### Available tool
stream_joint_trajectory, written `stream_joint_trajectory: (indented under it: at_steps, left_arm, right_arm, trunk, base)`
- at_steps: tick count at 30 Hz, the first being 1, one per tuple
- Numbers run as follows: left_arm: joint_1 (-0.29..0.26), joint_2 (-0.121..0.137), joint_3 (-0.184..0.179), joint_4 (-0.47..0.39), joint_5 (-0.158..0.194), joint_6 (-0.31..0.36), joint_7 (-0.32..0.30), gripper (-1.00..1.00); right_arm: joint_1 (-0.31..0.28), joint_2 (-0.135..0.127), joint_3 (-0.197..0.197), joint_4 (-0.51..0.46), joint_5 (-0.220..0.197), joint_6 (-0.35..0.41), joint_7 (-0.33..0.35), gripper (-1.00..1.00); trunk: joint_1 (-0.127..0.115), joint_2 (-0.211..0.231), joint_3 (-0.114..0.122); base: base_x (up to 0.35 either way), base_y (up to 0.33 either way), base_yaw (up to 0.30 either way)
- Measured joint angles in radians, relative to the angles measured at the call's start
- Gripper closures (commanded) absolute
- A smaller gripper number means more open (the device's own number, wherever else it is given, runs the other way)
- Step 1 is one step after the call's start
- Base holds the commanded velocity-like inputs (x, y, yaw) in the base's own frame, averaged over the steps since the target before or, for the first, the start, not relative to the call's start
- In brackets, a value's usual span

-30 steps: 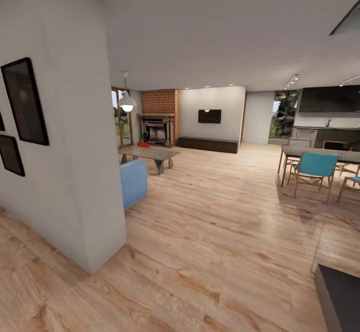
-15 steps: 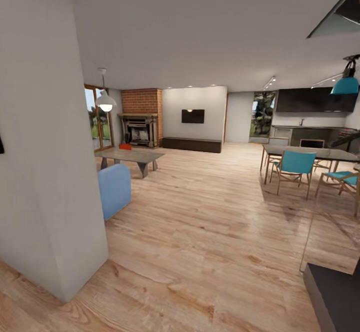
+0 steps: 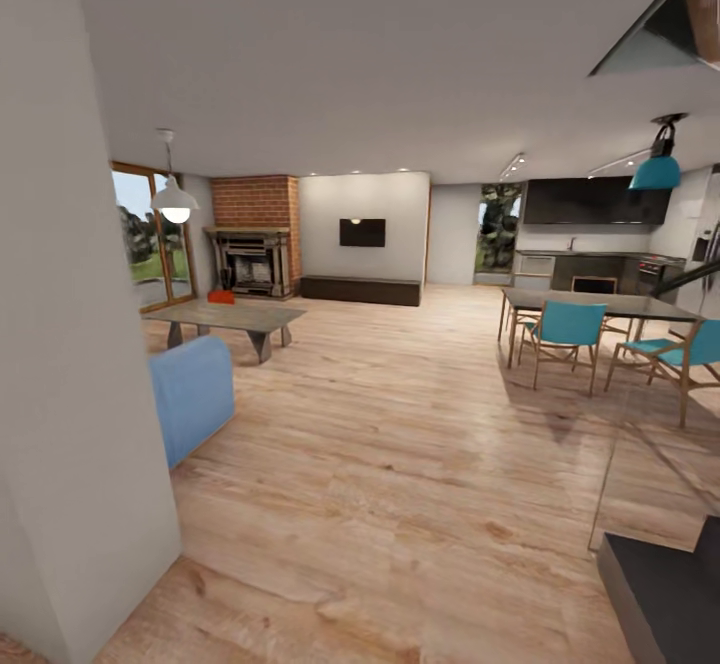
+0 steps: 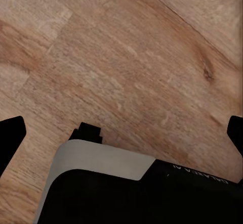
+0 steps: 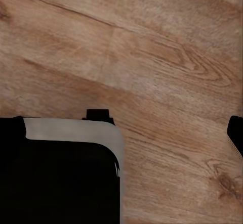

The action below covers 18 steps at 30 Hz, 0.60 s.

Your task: Move the two storage containers from the living room to the garage. In the garage, place one container on the floor and stack the other container on top of it (either order is fine).

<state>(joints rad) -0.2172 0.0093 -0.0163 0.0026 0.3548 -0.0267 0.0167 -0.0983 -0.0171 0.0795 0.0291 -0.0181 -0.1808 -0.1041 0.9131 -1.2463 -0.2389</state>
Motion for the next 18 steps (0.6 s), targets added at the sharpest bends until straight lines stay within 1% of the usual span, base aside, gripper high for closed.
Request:
stream_joint_trajectory:
  at_steps: [18]
  left_arm:
    - [0.000, 0.000, 0.000, 0.000, 0.000, 0.000, 0.000, -1.00]
  right_arm:
    - [0.000, 0.000, 0.000, 0.000, 0.001, 0.001, 0.001, -1.00]
  trunk:
    - [0.000, 0.000, 0.000]
  base:
    - [0.326, 0.000, -0.001]
